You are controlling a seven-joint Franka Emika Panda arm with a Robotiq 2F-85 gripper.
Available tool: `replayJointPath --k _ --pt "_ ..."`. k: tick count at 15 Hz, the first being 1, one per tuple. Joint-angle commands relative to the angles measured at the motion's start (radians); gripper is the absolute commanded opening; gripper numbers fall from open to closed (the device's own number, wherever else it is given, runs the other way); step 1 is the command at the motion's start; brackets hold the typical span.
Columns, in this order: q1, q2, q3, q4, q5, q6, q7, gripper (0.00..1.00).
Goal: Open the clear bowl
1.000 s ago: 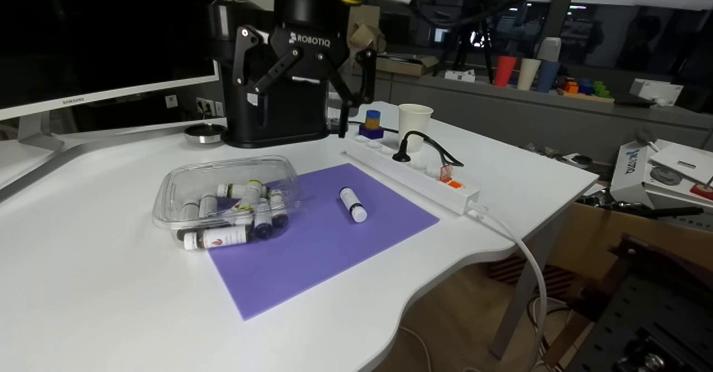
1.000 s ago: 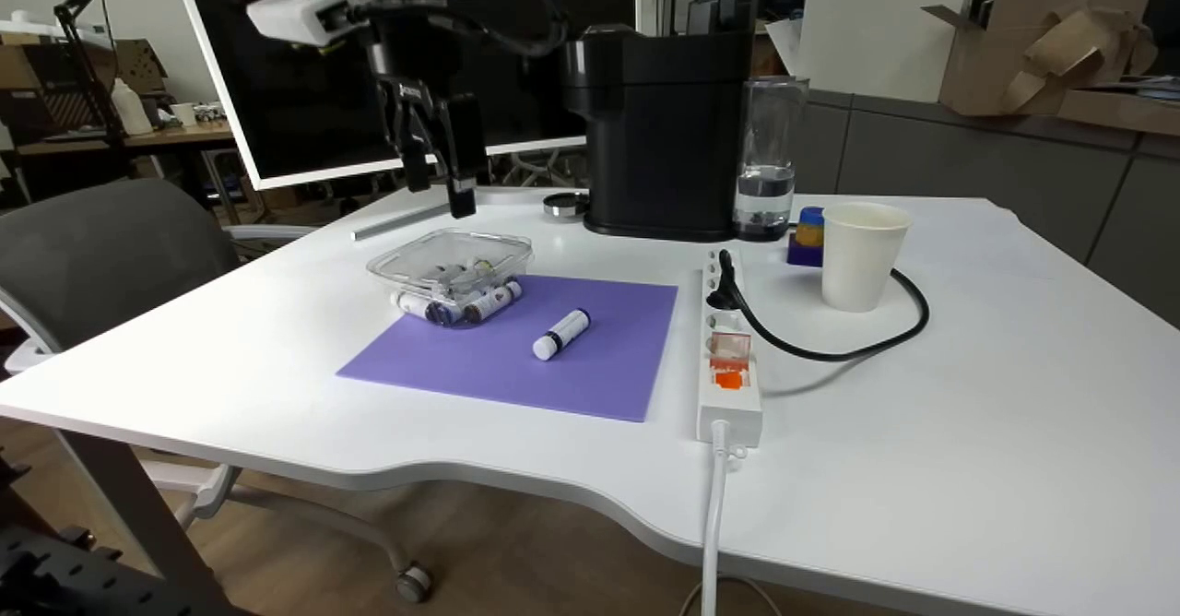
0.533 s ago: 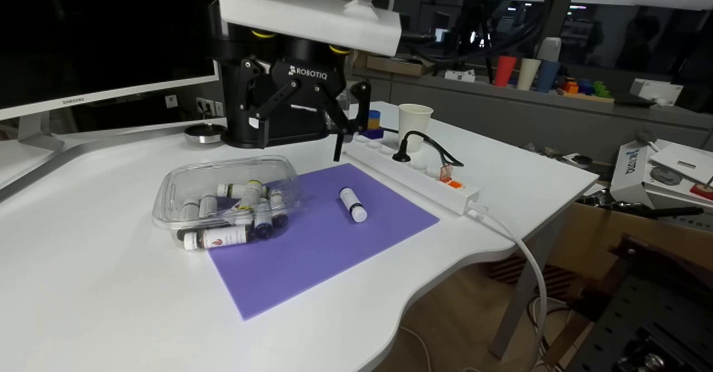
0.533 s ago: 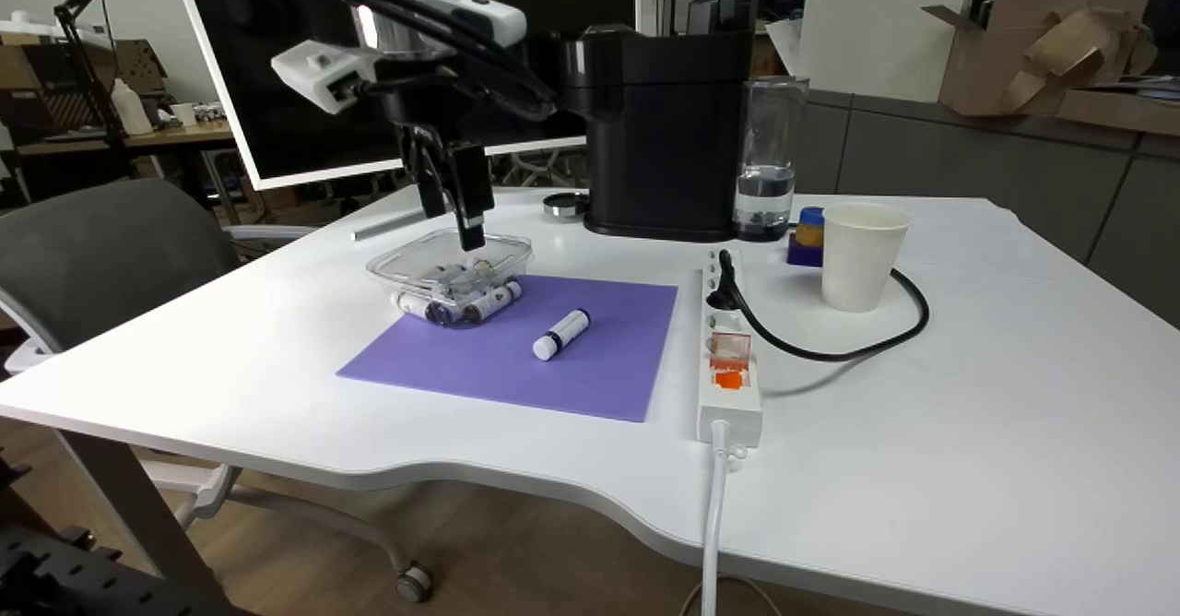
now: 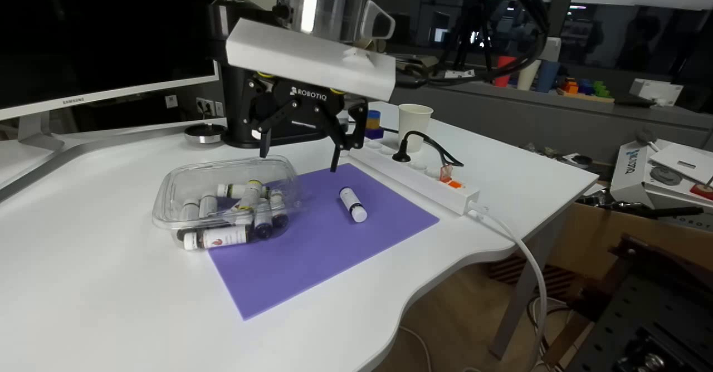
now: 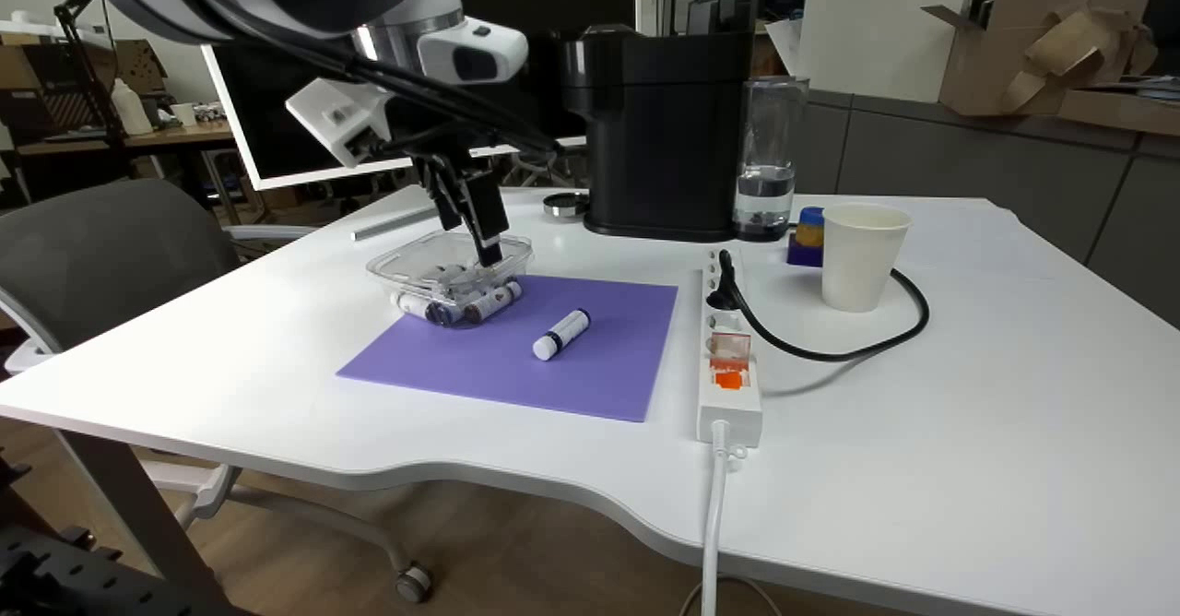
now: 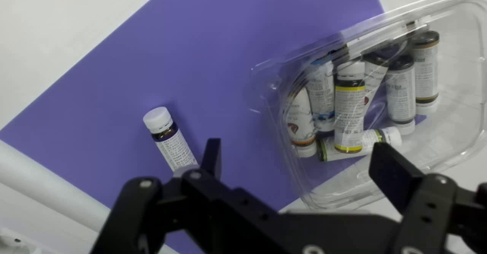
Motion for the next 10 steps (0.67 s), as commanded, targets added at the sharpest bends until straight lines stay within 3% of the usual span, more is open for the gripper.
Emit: replayJointPath --k 1,10 --pt "0.02 0.059 0.017 -0.003 0.078 0.087 -0.009 1.0" --pt "-0.004 0.112 0.128 -0.001 0.18 0.172 -0.025 1.0"
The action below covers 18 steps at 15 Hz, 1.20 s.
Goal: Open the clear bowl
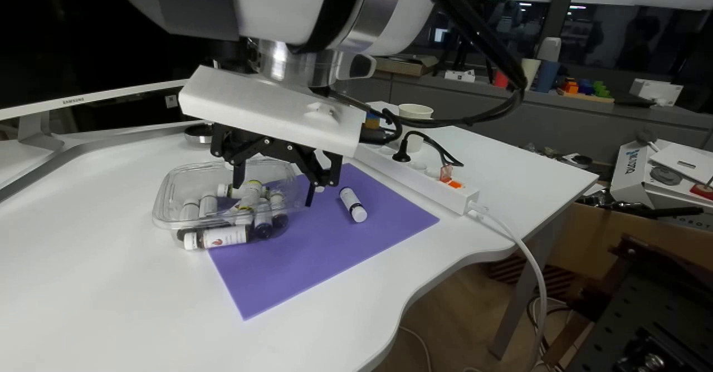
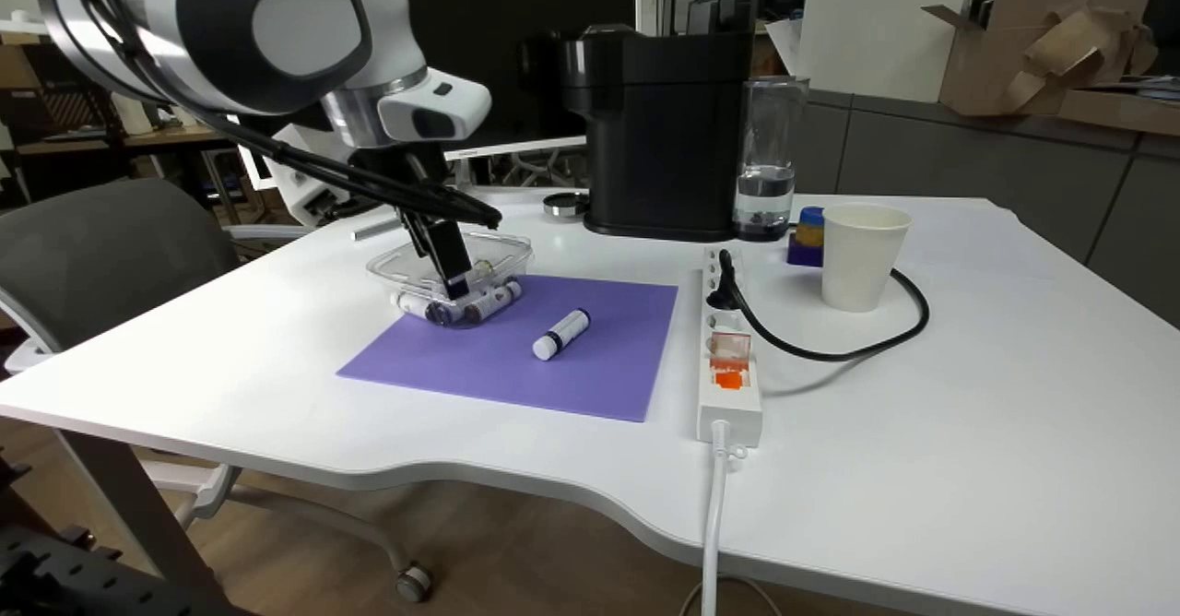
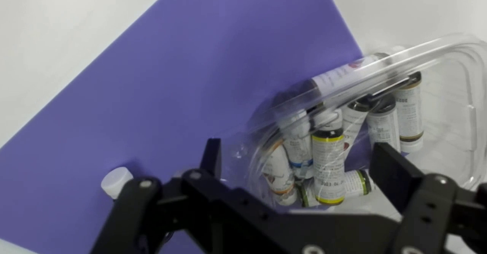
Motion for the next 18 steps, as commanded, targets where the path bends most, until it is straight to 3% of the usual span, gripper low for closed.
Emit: replayJointPath --k 1,7,11,15,18 --pt "-0.022 0.001 0.037 0.0 0.033 0.02 -0.014 1.0" --pt "-0.066 -0.032 0.11 -0.022 0.065 0.027 -0.007 1.0" --pt "-0.06 -0.086 0.114 -0.042 0.12 -0.019 0.038 1.0" --pt "-0.013 -0.126 0.024 -0.051 0.177 -0.144 0.072 1.0" --pt "0.018 -0.135 -0.054 -0.047 0.153 -0.227 0.123 1.0"
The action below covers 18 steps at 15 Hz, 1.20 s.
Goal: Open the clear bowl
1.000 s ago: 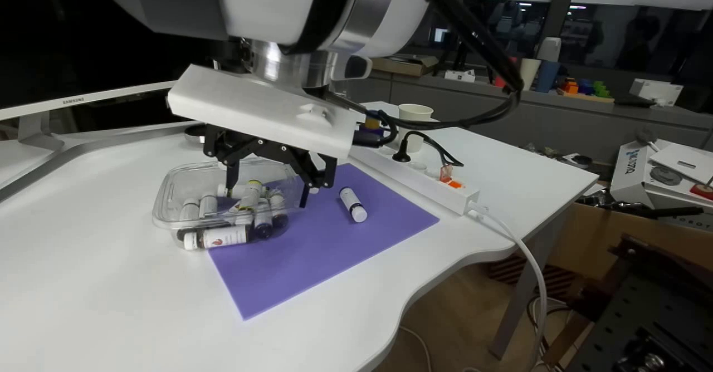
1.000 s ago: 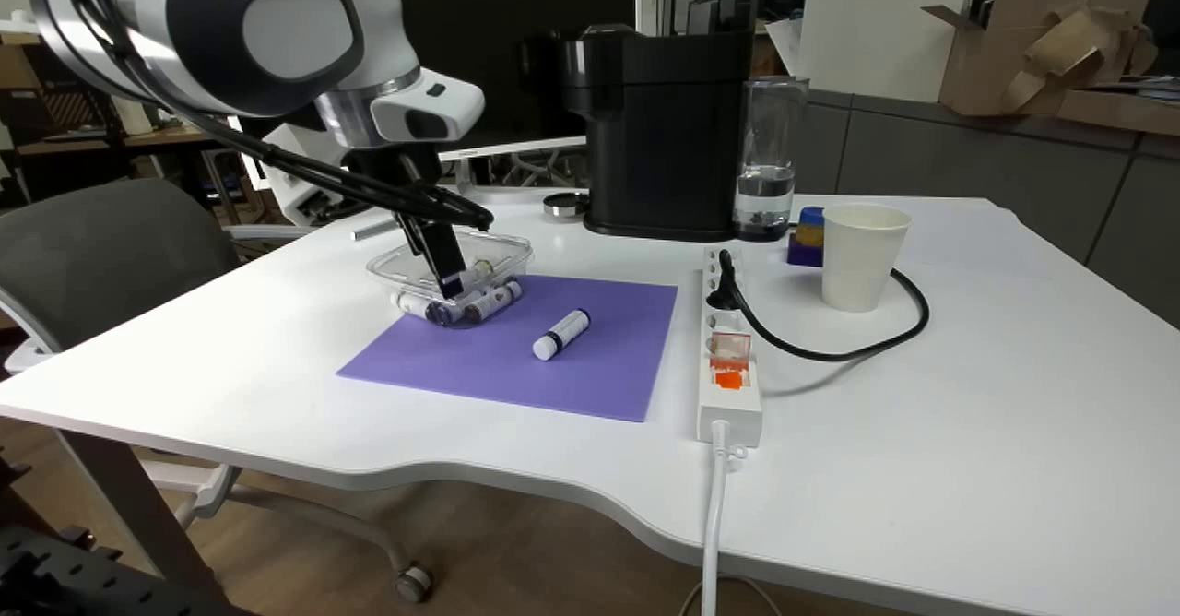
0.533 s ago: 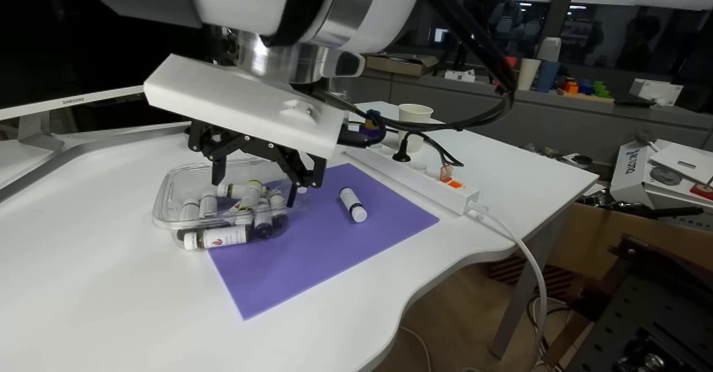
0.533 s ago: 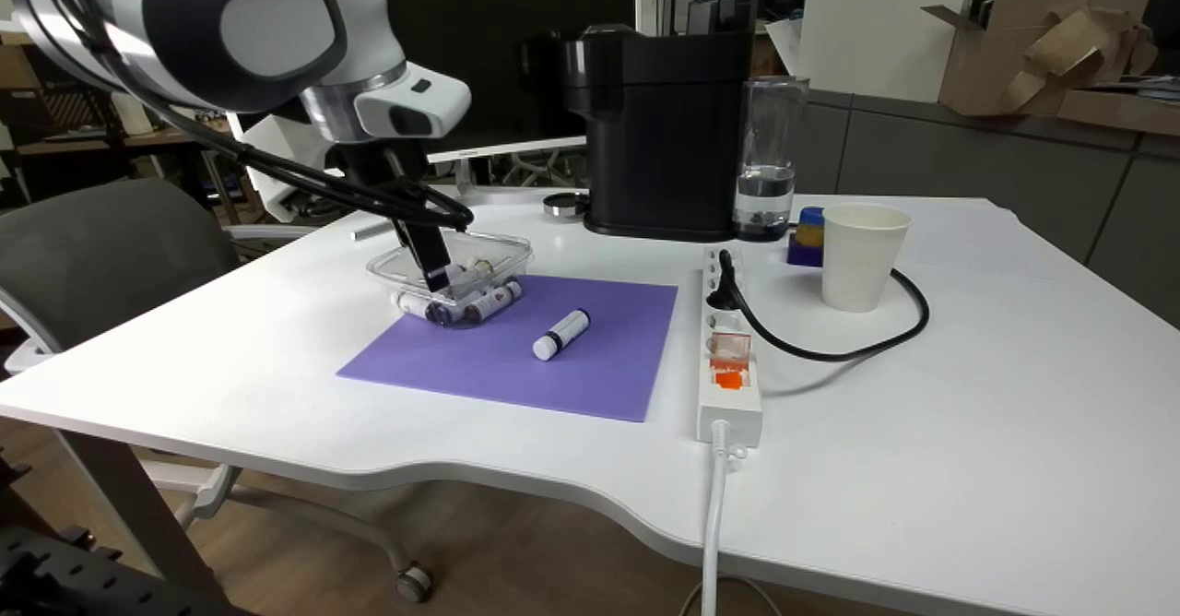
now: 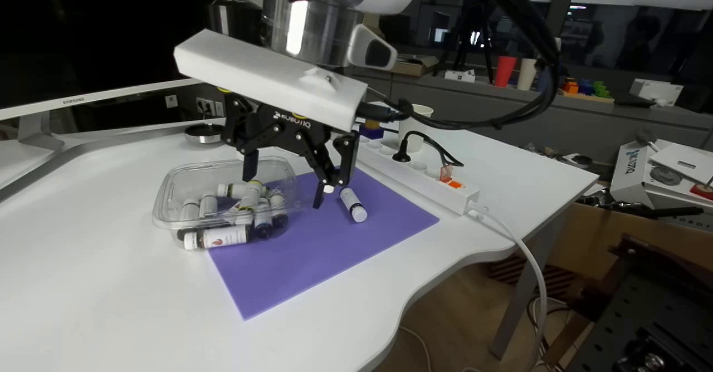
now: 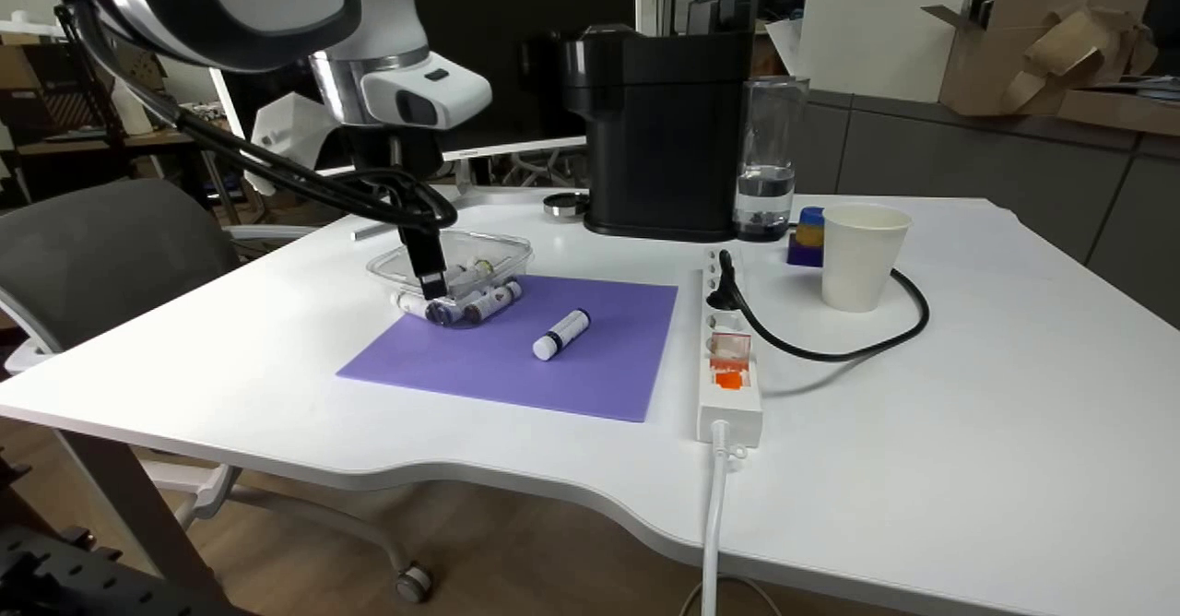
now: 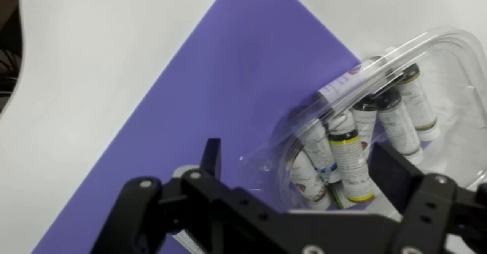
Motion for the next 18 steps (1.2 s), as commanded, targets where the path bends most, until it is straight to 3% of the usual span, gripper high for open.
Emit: replayJointPath --k 1,4,12,18 --pt "0.047 -0.036 -0.091 -0.016 -0.029 -0.087 0.102 1.0" --pt "0.047 -0.017 -0.111 0.0 -0.05 -0.097 0.096 1.0" --pt "0.014 0.02 -0.065 0.03 -0.016 -0.091 0.016 1.0" --pt "0.005 0.07 -0.058 0.046 -0.016 -0.01 -0.047 1.0"
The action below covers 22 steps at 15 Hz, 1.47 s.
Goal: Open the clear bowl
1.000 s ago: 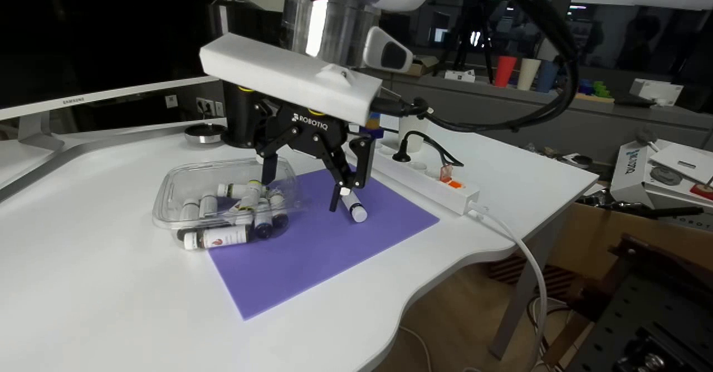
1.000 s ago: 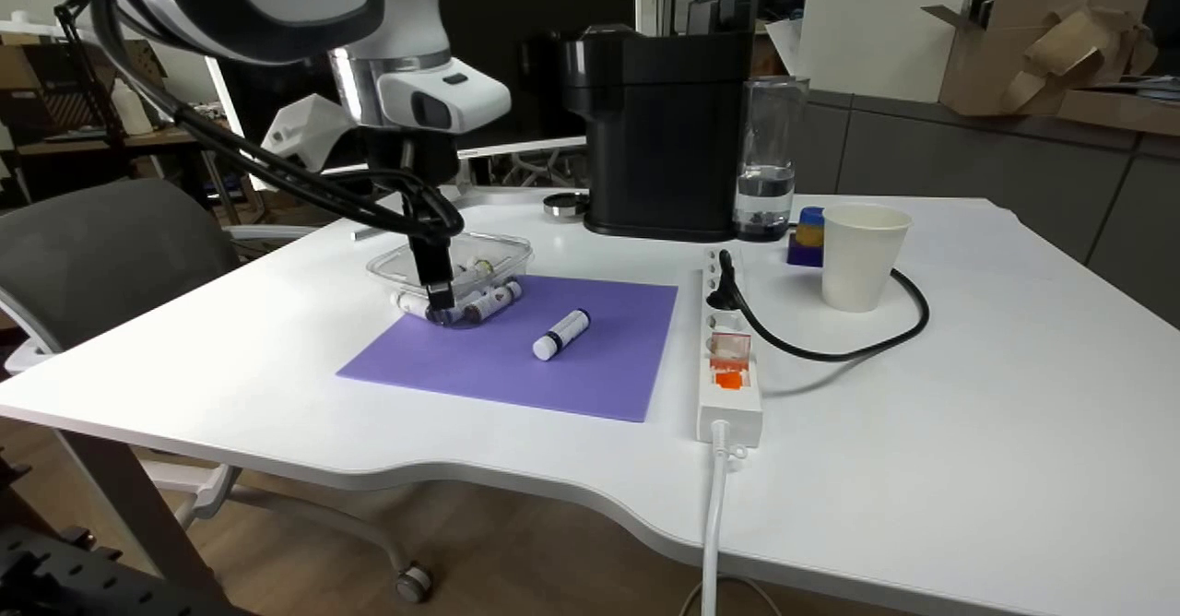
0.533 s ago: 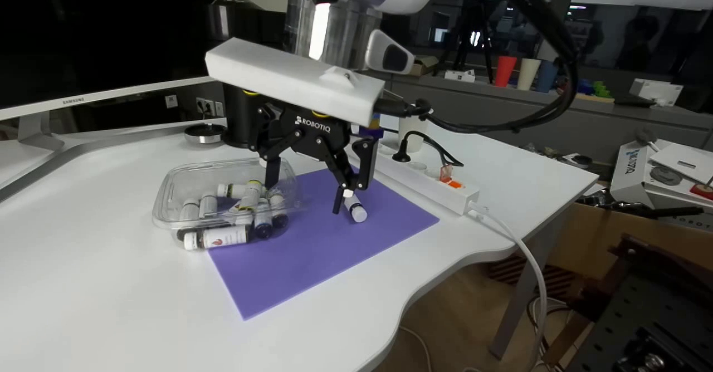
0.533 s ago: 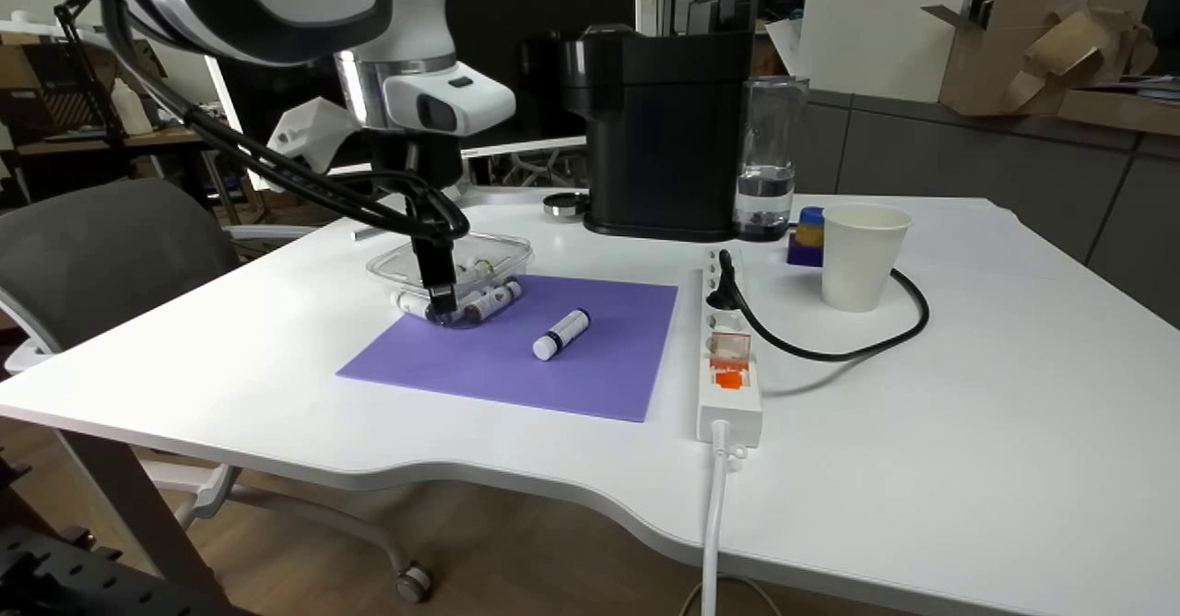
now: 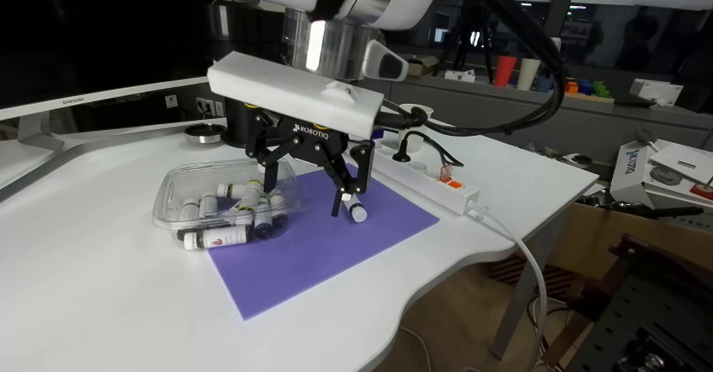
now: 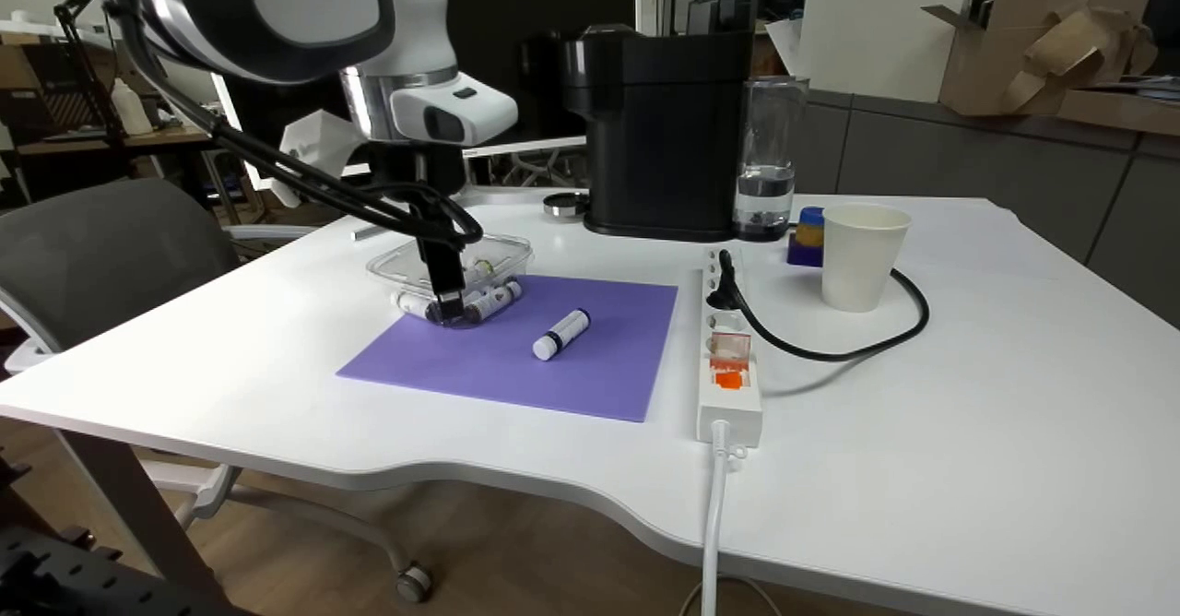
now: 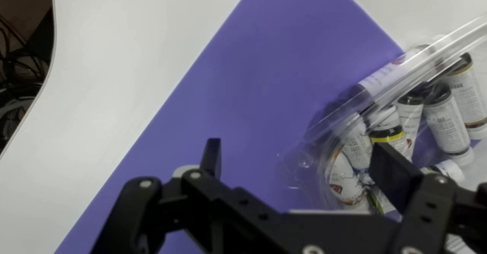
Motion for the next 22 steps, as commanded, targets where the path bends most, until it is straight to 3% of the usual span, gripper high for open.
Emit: replayJointPath --k 1,3,4,5,11,14,16,18,22 --pt "-0.021 0.04 0.015 0.025 0.003 0.05 -0.045 1.0" --pt "-0.031 0.056 0.027 0.029 0.009 0.081 -0.063 1.0" --pt "-0.041 0.062 0.04 0.032 0.015 0.094 -0.071 0.75" --pt "-0.05 0.067 0.051 0.034 0.018 0.105 -0.076 0.74" --pt "-0.115 0.061 0.128 0.029 0.015 0.15 -0.095 0.31" --pt "-0.153 0.047 0.166 0.02 0.016 0.154 -0.107 0.13" --pt "-0.178 0.035 0.192 0.015 0.016 0.149 -0.114 0.11" --pt "-0.2 0.017 0.219 0.006 0.017 0.142 -0.119 0.03" --pt "-0.225 -0.045 0.266 -0.024 0.022 0.113 -0.122 0.03"
